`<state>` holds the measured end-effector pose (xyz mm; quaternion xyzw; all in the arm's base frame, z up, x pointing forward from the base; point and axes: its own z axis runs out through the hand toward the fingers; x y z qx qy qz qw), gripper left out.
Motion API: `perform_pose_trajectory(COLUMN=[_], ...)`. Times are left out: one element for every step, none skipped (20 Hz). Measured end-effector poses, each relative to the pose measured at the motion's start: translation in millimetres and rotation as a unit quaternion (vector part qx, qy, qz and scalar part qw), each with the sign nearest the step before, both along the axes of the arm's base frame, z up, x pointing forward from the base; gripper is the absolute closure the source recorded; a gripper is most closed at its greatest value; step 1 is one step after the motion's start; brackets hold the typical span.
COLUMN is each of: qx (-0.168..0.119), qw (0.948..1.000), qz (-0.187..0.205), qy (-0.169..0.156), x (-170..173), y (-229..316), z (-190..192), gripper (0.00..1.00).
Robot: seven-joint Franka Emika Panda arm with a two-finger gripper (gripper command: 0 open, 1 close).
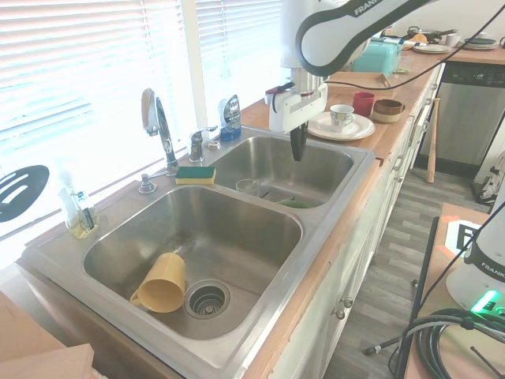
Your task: Turn off the faucet
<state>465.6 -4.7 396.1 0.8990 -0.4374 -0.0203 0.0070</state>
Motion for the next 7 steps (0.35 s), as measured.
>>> perform_pose_trajectory(qx=[0.001,0.002,0.004,0.005,0.006,0.006,0.006], qw=[1.0000,1.0000,1.0000,1.0000,1.0000,1.0000,1.0000], qz=[0.000,-0.001,-0.002,-0.003,-0.003,-0.003,-0.002], qy=[0.002,0.002,0.001,0.001,0.000,0.000,-0.002], x=[-8.4,-14.9,-20.2,-24.9,-28.4,-30.7,-32.3], y=[1.0,1.6,2.1,2.8,3.7,5.0,6.5], z=[-2.9,-5.2,-7.3,-9.1,-10.2,-10.6,-9.9], gripper=[0.00,0.00,0.00,0.00,0.00,0.00,0.00])
